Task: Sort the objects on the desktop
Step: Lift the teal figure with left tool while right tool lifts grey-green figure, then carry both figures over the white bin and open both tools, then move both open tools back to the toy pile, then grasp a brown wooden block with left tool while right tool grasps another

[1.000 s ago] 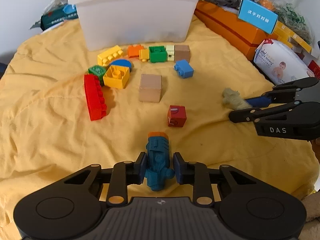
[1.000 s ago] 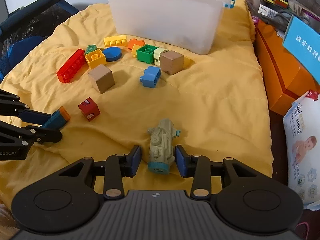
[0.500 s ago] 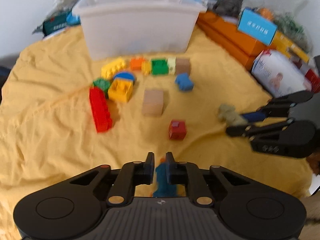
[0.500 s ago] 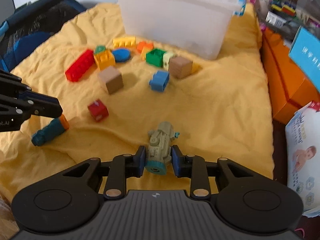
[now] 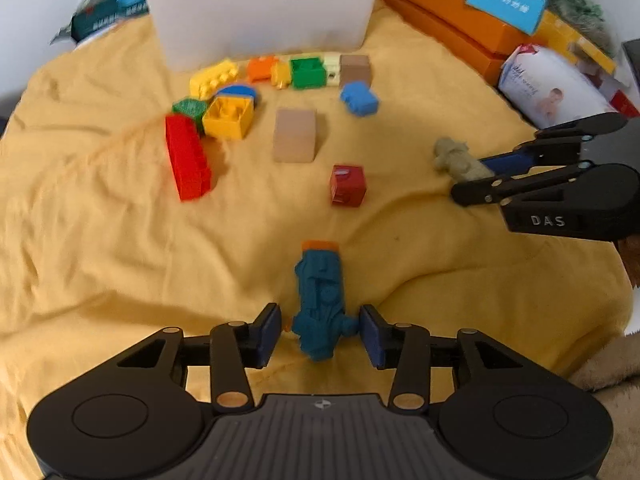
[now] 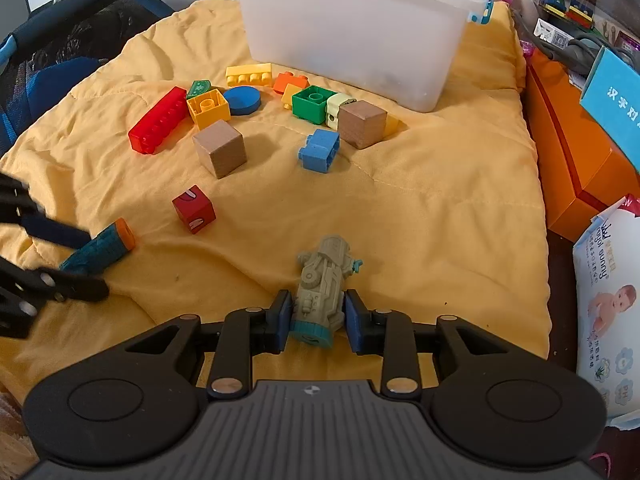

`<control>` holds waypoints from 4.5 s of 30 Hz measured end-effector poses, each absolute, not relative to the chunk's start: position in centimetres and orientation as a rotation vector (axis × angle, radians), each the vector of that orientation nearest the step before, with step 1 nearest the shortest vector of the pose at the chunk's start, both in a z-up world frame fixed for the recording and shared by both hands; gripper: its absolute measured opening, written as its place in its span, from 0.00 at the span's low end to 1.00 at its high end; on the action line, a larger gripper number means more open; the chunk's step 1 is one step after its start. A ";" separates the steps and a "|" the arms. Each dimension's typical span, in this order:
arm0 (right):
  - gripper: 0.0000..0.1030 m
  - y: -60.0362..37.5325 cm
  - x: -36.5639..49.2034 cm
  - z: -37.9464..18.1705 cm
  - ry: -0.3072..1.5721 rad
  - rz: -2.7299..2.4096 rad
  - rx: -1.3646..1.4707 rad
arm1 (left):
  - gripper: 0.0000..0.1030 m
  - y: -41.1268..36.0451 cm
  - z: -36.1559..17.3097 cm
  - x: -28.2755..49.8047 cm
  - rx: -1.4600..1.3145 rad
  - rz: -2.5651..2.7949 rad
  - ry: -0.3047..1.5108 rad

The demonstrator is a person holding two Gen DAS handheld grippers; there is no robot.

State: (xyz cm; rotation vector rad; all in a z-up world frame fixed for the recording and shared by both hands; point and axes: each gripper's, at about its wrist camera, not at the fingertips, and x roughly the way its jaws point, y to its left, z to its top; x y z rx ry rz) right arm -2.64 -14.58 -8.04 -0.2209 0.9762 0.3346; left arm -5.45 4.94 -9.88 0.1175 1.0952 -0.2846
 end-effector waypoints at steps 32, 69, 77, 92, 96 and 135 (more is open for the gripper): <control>0.29 -14.3 -2.5 -5.8 0.948 0.377 -0.218 | 0.39 5.0 -9.2 -4.0 0.059 -0.342 1.030; 0.29 -14.7 11.6 6.1 0.593 0.283 -0.237 | 0.28 5.9 9.5 13.4 0.026 -0.233 0.557; 0.29 -14.8 17.2 4.9 0.649 0.252 -0.172 | 0.28 5.6 6.1 20.5 0.045 -0.198 0.632; 0.38 -14.4 13.2 5.1 0.621 0.283 -0.210 | 0.67 7.5 4.6 11.9 0.125 -0.171 0.603; 0.42 -14.9 9.5 3.2 0.663 0.307 -0.204 | 0.68 7.4 1.9 7.3 0.133 -0.150 0.656; 0.42 -13.9 5.9 -6.6 0.768 0.313 -0.206 | 0.32 3.9 -9.6 2.3 0.070 -0.226 0.961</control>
